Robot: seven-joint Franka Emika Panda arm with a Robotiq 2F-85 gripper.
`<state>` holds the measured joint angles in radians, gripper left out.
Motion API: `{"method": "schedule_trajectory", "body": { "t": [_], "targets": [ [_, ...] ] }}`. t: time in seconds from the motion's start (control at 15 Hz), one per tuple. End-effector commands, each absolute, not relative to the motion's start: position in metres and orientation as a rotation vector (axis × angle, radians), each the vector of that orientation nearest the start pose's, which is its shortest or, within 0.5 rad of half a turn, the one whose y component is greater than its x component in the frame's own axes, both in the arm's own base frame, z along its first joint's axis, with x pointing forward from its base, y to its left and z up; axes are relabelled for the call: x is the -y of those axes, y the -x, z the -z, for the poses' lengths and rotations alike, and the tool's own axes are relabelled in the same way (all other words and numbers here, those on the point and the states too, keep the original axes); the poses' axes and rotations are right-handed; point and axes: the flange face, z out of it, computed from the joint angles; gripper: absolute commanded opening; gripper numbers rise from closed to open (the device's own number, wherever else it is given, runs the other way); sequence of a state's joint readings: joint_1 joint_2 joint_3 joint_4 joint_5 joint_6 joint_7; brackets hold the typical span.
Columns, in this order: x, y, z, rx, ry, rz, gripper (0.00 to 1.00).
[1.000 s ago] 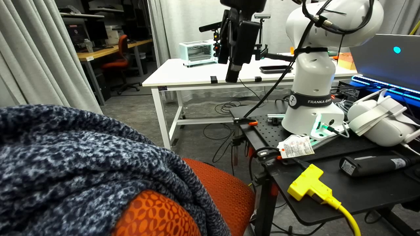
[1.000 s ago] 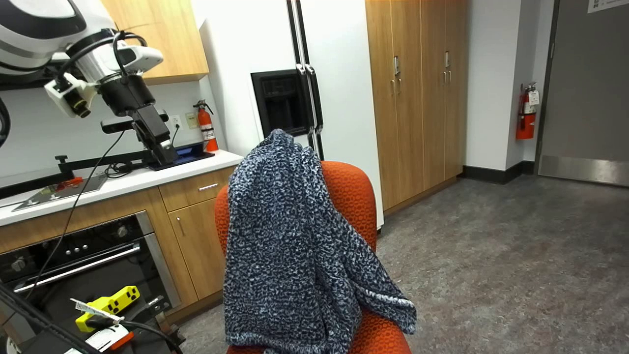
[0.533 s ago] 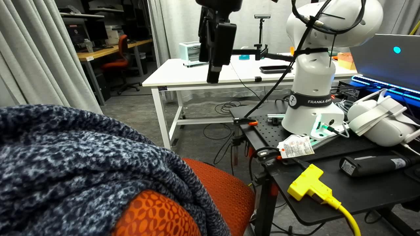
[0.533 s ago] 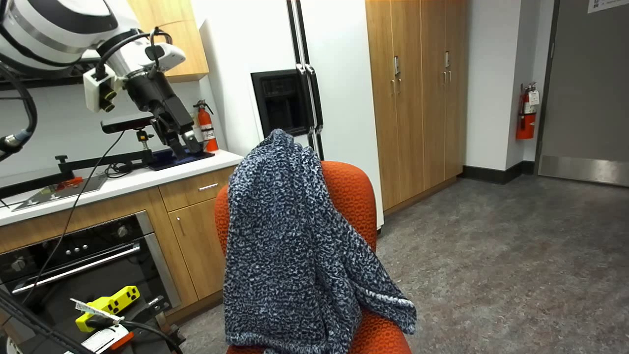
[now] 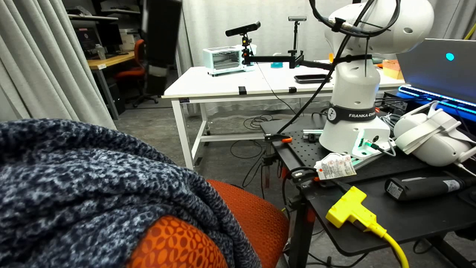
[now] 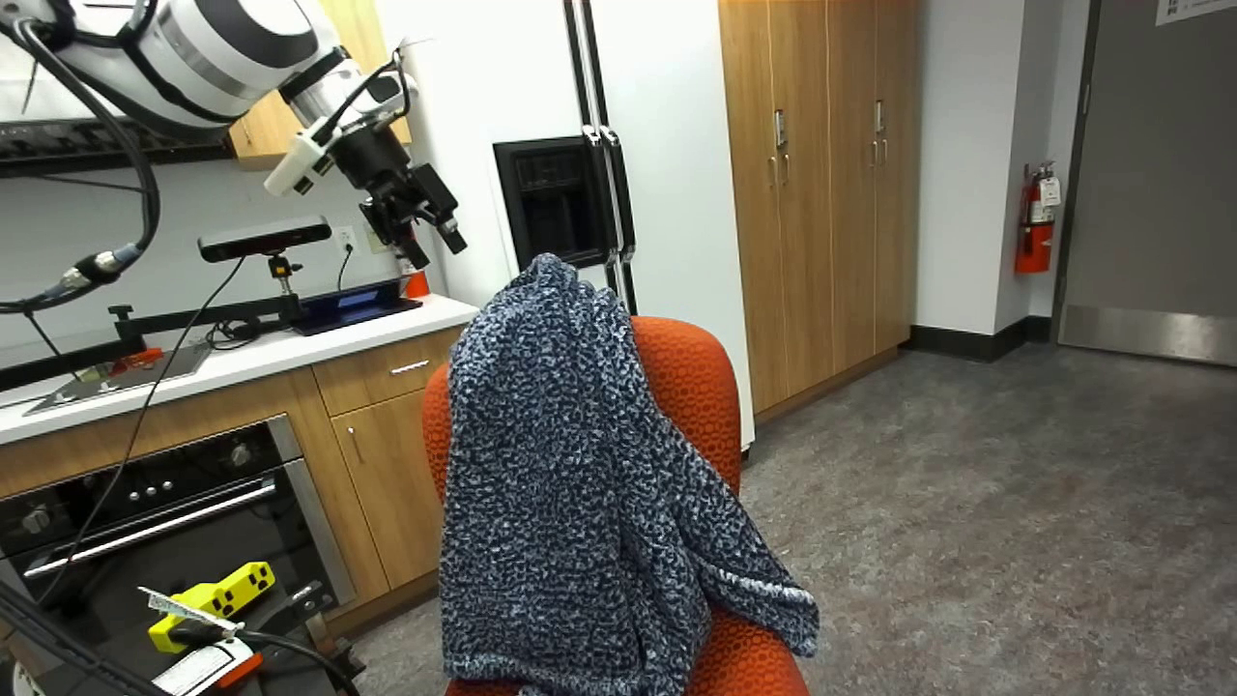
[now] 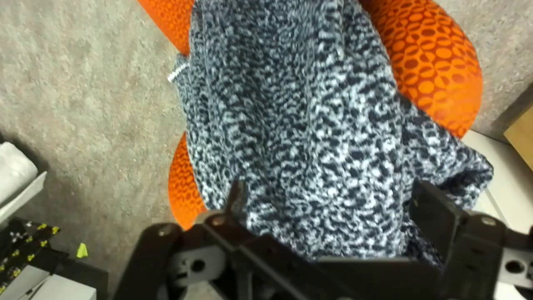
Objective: Put the fleece on the seat
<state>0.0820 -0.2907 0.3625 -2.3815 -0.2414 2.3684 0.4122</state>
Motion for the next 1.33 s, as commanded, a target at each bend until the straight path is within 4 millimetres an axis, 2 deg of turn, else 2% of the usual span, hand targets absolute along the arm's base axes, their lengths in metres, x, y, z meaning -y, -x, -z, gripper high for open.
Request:
{"method": "schedule_trajectory", "body": {
  "t": [0.0, 0.07, 0.13, 0.33, 0.73, 0.93, 1.27],
  "targets": [
    [-0.227, -0.480, -0.450, 0.462, 3.184, 0.647, 1.00],
    [-0.231, -0.485, -0.449, 0.487, 3.179, 0.654, 1.00],
    [-0.222, -0.464, -0.449, 0.408, 3.198, 0.628, 1.00],
    [-0.229, -0.480, -0.443, 0.440, 3.187, 0.618, 1.00],
    [-0.230, -0.482, -0.444, 0.445, 3.184, 0.620, 1.00],
    [-0.242, -0.492, -0.445, 0.537, 3.170, 0.634, 1.00],
    [-0.268, -0.529, -0.449, 0.717, 3.122, 0.723, 1.00]
  ]
}}
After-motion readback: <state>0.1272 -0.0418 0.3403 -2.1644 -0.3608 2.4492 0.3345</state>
